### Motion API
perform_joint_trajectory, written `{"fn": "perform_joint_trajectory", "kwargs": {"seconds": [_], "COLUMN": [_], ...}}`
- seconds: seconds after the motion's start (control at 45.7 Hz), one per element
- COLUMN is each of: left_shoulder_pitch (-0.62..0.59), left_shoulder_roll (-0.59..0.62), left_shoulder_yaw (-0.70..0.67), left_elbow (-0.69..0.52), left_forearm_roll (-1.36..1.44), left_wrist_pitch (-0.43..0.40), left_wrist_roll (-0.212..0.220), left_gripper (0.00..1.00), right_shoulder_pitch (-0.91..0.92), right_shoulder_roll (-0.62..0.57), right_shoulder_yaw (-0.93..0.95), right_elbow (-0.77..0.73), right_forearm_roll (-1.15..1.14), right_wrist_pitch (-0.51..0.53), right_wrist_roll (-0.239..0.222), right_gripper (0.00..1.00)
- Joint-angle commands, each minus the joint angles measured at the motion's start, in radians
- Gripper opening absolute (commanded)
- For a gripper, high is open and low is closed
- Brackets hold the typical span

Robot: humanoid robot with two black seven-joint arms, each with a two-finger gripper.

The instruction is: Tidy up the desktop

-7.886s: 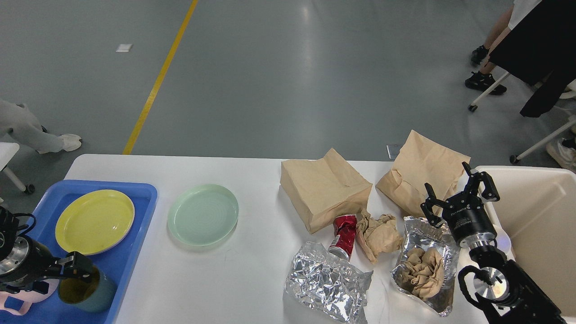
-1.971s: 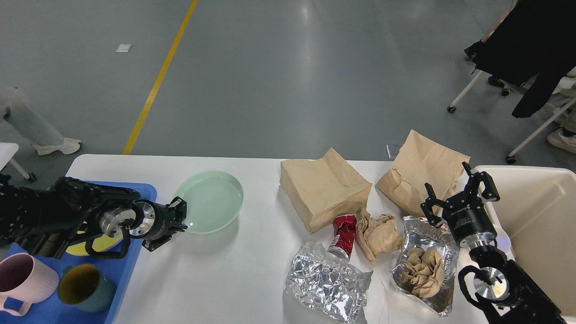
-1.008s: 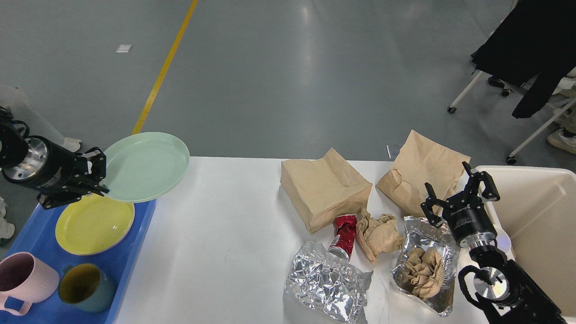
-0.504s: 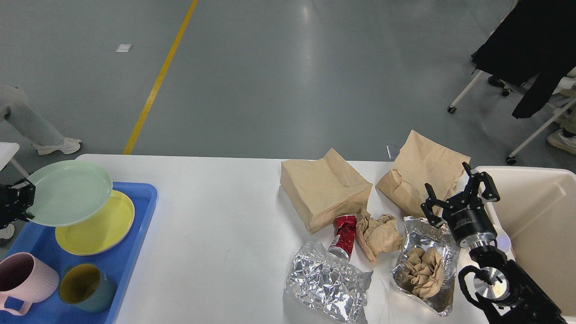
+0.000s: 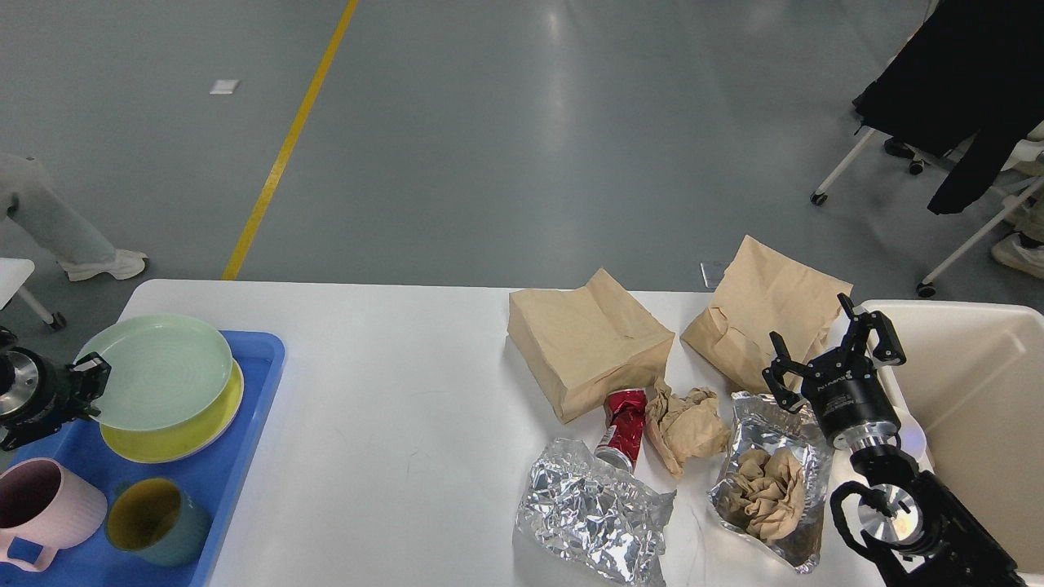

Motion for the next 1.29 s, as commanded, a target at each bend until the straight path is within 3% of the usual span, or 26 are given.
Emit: {"fn": "perform_joint_trajectory", "kwargs": {"seconds": [0.0,0.153,0.263,0.438,0.526,0.591,0.657,0.789,0.898,1.117,1.271], "left_shoulder_pitch": [0.013,0.013,0.013,0.011,-0.004,-0.033,-0.062,-0.059,-0.004,0.255,0.388], "left_shoulder_roll": [-0.020,-0.023,-0.021,-0.023,-0.014,-0.006,0.012,0.048,0.054,0.008,-0.138], "left_shoulder_yaw": [-0.001,-0.001,-0.001,-0.003,-0.006,-0.041,-0.108,-0.260,-0.517,-1.482,-1.990], "left_elbow": [-0.002,-0.008,-0.007,-0.008,-0.008,-0.010,-0.008,-0.008,-0.007,-0.010,-0.010], "left_forearm_roll": [0.000,0.000,0.000,0.000,0.000,0.002,0.003,0.003,0.002,0.003,0.002], "left_wrist_pitch": [0.022,0.029,0.052,0.080,0.075,0.063,0.058,0.058,0.057,0.046,0.003], "left_wrist_roll": [0.002,0.002,0.002,0.000,0.002,0.002,0.002,-0.001,-0.017,-0.017,-0.032], "left_gripper": [0.00,0.11,0.36,0.59,0.80,0.90,0.95,0.96,0.96,0.96,0.96], "right_shoulder_pitch": [0.001,0.001,0.001,0.001,0.001,0.001,0.001,0.001,0.001,0.001,0.001], "right_shoulder_roll": [0.000,0.000,0.000,0.000,0.000,0.000,0.000,0.000,0.000,0.000,0.000], "right_shoulder_yaw": [0.000,0.000,0.000,0.000,0.000,0.000,0.000,0.000,0.000,0.000,0.000], "right_elbow": [0.000,0.000,0.001,0.000,0.000,0.000,0.000,0.000,0.000,0.000,0.000], "right_forearm_roll": [0.000,0.000,0.000,0.000,0.000,0.000,0.000,0.000,0.000,0.000,0.000], "right_wrist_pitch": [0.000,0.000,0.000,0.000,0.000,0.000,0.000,-0.002,0.000,0.000,0.000], "right_wrist_roll": [0.000,0.000,0.000,0.000,0.000,0.000,0.000,0.000,0.000,0.000,0.000], "right_gripper": [1.00,1.00,1.00,1.00,1.00,1.00,1.00,1.00,1.00,1.00,1.00]}}
